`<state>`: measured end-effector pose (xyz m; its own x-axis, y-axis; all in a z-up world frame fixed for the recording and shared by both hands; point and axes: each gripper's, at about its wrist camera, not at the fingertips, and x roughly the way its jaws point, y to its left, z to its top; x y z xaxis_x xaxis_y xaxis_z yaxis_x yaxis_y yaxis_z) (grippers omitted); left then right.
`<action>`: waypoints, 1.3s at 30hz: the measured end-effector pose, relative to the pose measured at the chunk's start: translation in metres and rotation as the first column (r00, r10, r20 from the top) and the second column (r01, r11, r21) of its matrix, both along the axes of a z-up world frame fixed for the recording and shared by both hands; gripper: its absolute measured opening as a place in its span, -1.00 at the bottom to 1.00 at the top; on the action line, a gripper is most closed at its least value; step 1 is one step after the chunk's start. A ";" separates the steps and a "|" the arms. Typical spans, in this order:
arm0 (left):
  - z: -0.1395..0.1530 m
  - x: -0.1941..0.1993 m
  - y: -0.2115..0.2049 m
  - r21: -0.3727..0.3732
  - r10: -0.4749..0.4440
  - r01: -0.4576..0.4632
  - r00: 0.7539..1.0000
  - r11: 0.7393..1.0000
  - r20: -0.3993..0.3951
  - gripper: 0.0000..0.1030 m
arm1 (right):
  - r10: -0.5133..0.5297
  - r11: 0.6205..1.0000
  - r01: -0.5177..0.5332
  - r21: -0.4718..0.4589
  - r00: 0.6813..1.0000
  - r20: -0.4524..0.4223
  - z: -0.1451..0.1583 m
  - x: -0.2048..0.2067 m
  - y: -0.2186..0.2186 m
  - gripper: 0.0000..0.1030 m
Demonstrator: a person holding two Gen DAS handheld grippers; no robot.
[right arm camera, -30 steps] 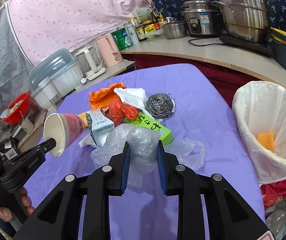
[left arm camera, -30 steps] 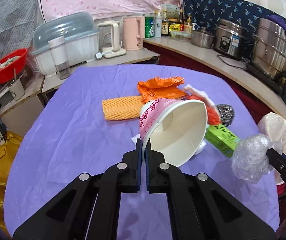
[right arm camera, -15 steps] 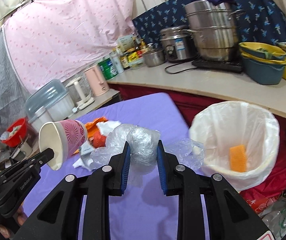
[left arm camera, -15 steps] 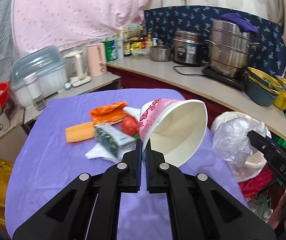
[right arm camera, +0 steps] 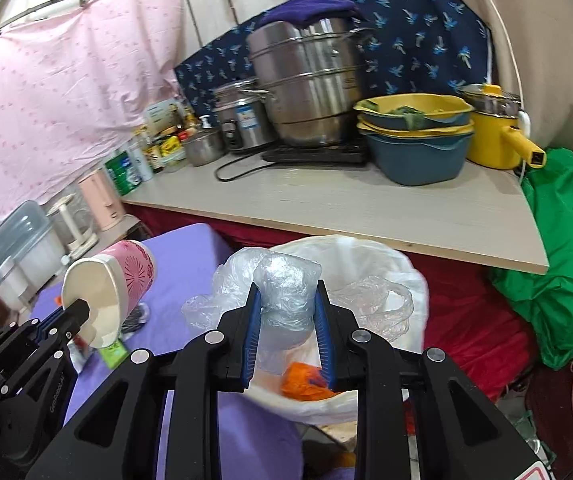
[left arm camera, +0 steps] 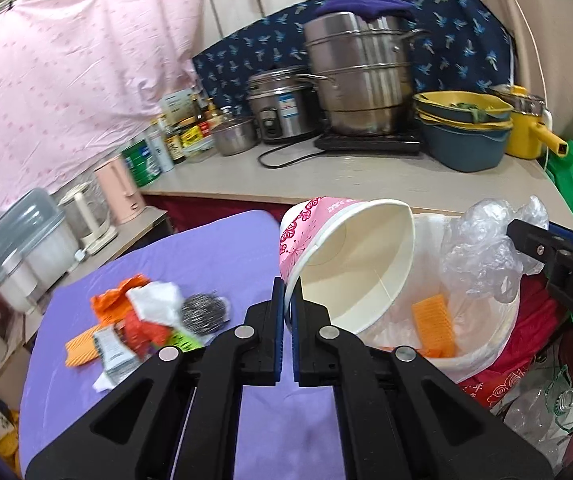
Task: Collect trash
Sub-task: 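Lift the paper cup and plastic bag and carry both over the bin, then open both tools to drop the cup and plastic bag into the bin, then move both open tools back toward the remaining trash on the table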
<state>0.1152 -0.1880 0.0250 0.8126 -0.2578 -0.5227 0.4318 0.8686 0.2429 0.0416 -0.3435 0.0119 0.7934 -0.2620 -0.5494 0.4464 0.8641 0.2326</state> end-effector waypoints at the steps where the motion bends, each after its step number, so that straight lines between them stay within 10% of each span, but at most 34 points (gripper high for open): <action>1: -0.003 0.001 -0.009 0.009 -0.009 0.009 1.000 1.000 0.002 -0.95 | -0.007 1.000 0.007 -0.001 1.000 -0.005 -0.003 0.000 -0.006 -0.54; 21: -0.058 0.027 -0.093 0.094 -0.054 0.061 0.996 0.994 -0.077 -0.88 | -0.036 0.998 0.041 0.052 0.995 -0.093 -0.055 0.036 -0.066 -0.44; 26: -0.055 0.031 -0.084 0.088 -0.010 0.016 0.998 0.996 -0.061 -0.01 | -0.038 0.998 0.042 0.045 0.996 -0.080 -0.050 0.038 -0.059 -0.10; 39: -0.030 0.032 -0.027 0.033 0.076 -0.074 0.996 0.997 -0.044 0.03 | 0.012 1.000 -0.012 0.011 1.000 -0.024 -0.014 0.034 -0.017 -0.02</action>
<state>0.1467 -0.2154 -0.0052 0.8046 -0.1802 -0.5659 0.3769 0.8913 0.2520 0.0759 -0.3605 -0.0022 0.7832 -0.2462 -0.5710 0.4413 0.8670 0.2315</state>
